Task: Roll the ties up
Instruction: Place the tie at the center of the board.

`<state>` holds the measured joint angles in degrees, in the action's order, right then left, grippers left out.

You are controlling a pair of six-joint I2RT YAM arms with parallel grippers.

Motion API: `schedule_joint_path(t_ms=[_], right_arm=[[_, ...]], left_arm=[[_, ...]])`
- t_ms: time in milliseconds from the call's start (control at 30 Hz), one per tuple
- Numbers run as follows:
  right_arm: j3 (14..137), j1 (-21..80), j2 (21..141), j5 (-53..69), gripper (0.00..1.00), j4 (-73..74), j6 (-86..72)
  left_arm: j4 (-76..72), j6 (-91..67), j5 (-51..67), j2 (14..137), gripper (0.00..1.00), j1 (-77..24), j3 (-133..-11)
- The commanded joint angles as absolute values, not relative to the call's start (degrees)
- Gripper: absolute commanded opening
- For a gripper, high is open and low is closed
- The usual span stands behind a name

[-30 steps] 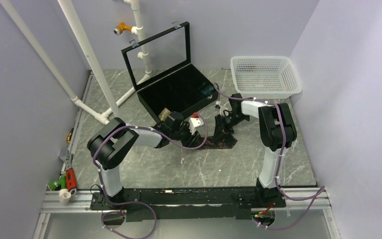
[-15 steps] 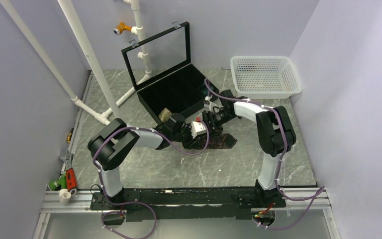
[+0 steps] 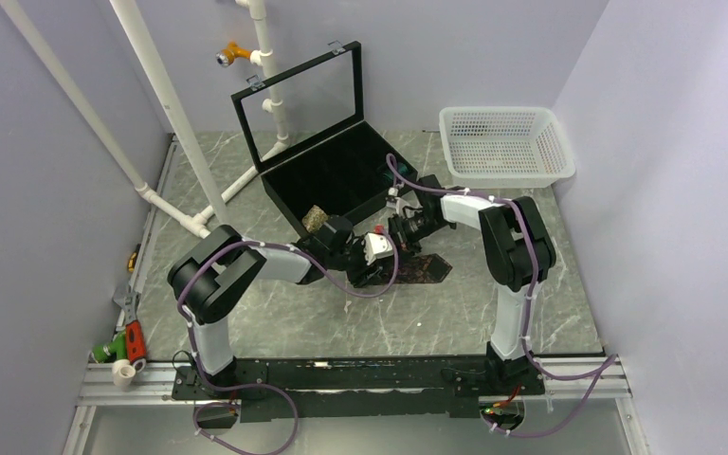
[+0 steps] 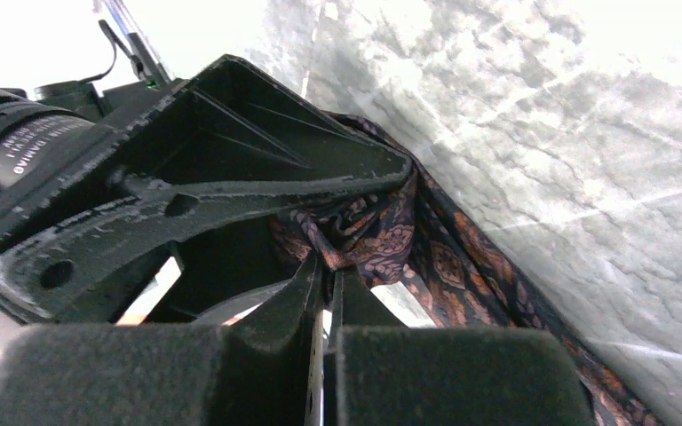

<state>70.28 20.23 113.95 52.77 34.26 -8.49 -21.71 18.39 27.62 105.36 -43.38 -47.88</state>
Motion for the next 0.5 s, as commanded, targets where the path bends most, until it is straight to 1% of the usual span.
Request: schedule_joint_path(t_ms=[0,67,133,333,467], right_arm=[[67.41,19.19,115.36,44.62,0.00,35.26,-3.45],[66.43,18.08,115.48,43.76,0.00,35.93,-2.71],[66.30,17.17,115.51,42.86,0.00,36.91,-1.77],[65.58,14.32,115.86,40.32,0.00,38.62,-0.77],[65.99,13.30,116.63,39.06,0.00,38.92,-0.53]], left_arm=[[-14.00,21.06,30.62,106.78,0.61,-41.72,-46.64],[-16.51,22.60,33.02,105.45,0.65,-40.99,-46.71],[-20.06,23.78,35.71,103.54,0.73,-40.49,-46.36],[-26.81,26.88,42.78,100.64,0.90,-40.37,-47.13],[-28.02,28.03,44.30,102.24,0.94,-40.66,-48.87]])
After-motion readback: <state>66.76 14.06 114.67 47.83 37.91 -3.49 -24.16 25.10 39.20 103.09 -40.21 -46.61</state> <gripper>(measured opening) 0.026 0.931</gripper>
